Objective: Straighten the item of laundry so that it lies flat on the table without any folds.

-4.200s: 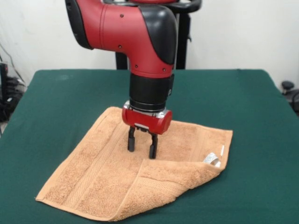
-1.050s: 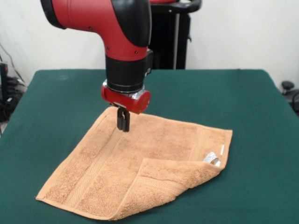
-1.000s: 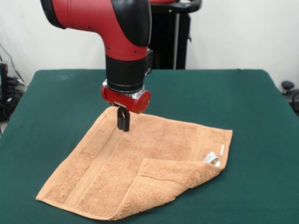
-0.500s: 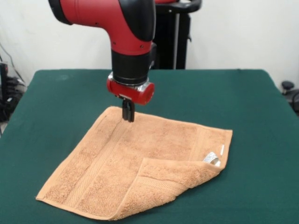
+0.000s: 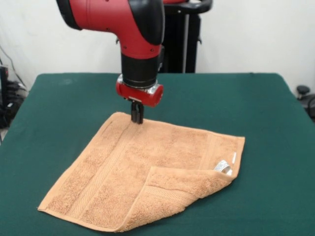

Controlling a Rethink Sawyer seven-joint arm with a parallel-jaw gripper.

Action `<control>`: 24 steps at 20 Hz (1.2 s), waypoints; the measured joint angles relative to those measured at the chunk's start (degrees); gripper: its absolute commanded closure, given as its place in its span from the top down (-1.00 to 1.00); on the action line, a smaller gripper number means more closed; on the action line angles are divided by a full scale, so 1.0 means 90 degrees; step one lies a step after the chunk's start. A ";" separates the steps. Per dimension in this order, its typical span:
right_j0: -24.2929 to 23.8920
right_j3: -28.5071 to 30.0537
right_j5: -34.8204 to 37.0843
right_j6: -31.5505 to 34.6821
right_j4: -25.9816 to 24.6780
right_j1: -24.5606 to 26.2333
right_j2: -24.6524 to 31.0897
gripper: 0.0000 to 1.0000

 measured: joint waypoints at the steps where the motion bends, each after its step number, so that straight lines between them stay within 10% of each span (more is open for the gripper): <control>1: -0.0085 -0.0001 -0.0070 0.0000 -0.0061 0.0049 0.0013 -1.00; 24: -0.0631 0.0325 -0.0523 0.0000 -0.0363 -0.0044 0.0426 -1.00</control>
